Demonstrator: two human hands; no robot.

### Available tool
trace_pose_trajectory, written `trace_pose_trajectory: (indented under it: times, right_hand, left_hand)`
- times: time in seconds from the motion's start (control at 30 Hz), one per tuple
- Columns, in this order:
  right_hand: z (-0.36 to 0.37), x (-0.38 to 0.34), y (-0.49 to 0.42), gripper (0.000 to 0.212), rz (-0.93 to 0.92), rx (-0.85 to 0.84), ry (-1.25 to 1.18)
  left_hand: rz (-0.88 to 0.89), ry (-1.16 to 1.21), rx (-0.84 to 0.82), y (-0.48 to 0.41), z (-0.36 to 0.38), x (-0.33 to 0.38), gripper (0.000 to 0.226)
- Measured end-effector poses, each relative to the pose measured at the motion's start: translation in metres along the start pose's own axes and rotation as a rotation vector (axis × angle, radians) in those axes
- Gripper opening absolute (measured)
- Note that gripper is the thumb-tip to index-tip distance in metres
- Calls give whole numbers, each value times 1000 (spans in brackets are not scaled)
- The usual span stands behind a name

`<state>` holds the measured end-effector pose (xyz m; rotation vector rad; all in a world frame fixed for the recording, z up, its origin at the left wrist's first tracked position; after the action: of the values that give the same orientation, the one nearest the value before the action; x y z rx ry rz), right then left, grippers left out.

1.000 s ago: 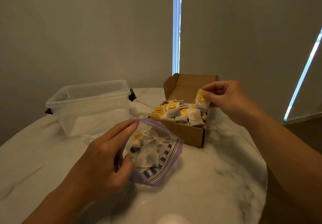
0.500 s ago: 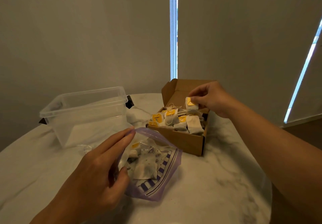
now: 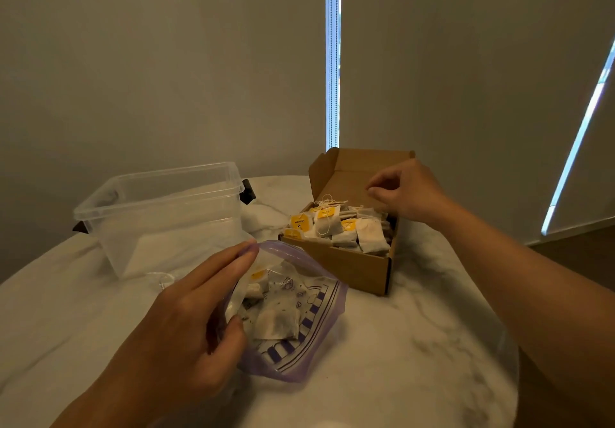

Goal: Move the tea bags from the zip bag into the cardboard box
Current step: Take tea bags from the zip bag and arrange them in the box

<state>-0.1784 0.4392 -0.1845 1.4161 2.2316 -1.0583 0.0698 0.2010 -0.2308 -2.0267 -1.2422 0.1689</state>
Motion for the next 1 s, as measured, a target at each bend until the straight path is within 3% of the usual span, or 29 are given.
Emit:
trace_pose_trajectory:
  times: [0.23, 0.4, 0.5, 0.67, 0.87, 1.0]
  right_hand:
    - [13, -5, 14, 14, -13, -116, 40]
    - [-5, -29, 49, 11, -96, 104, -10]
    - [-12, -58, 99, 13, -230, 122, -145]
    - [10, -95, 159, 16, -414, -64, -223]
    - [78, -112, 158, 26, -511, -387, 172]
    - [104, -121, 144, 11, -502, -479, 331]
  left_hand:
    - [-5, -23, -33, 0, 2, 3, 67]
    - [1, -41, -58, -1, 1, 3, 66]
    - [-11, -37, -68, -1, 2, 3, 67]
    - [-10, -46, -69, -1, 1, 4, 67]
    - [-18, -88, -51, -1, 2, 4, 67]
    - [-16, -107, -41, -1, 1, 3, 67]
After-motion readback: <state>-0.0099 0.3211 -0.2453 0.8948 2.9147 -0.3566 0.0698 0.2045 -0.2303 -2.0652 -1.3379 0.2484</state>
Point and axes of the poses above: each hand's wrist, its own y-axis away from the middle knuckle, its own z-axis out of the palm, x = y × z, the point moved 3 cm from there along -y, towards the middle knuckle, and after that the axes turned 5 degrees about z, right-handed, at the moved point
